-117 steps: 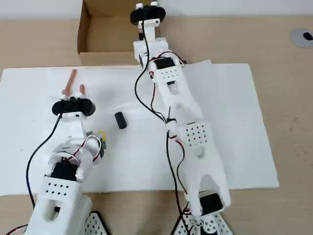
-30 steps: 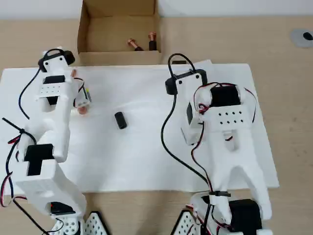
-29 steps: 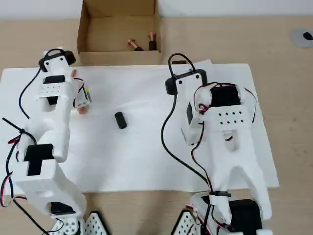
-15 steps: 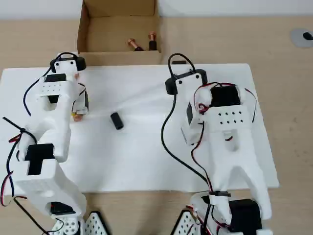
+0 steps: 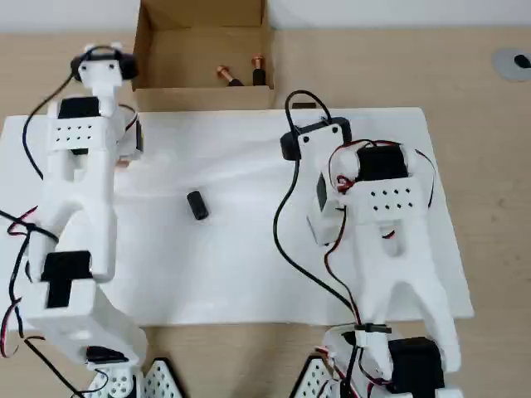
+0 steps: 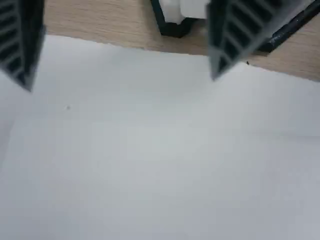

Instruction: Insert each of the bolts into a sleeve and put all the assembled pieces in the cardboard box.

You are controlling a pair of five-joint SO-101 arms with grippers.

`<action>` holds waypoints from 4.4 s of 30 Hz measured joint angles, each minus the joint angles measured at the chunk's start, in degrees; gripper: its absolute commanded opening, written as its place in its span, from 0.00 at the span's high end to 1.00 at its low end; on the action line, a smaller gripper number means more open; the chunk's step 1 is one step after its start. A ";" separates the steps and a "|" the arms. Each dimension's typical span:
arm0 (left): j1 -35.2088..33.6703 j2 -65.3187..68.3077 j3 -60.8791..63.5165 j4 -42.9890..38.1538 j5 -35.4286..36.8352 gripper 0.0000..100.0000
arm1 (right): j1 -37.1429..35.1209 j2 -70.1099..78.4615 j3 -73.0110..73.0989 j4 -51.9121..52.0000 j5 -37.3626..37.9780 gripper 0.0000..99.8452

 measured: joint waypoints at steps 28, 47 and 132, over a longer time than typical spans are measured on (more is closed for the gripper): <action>2.02 -31.82 36.48 25.23 -66.20 0.99 | -4.66 0.00 0.00 0.00 0.00 0.73; -5.27 -32.53 57.85 -1.41 -60.92 0.99 | -6.95 0.00 0.00 0.00 0.00 0.73; -9.58 -33.14 45.01 1.23 73.76 0.73 | -35.87 49.58 -49.85 -6.77 -39.65 0.73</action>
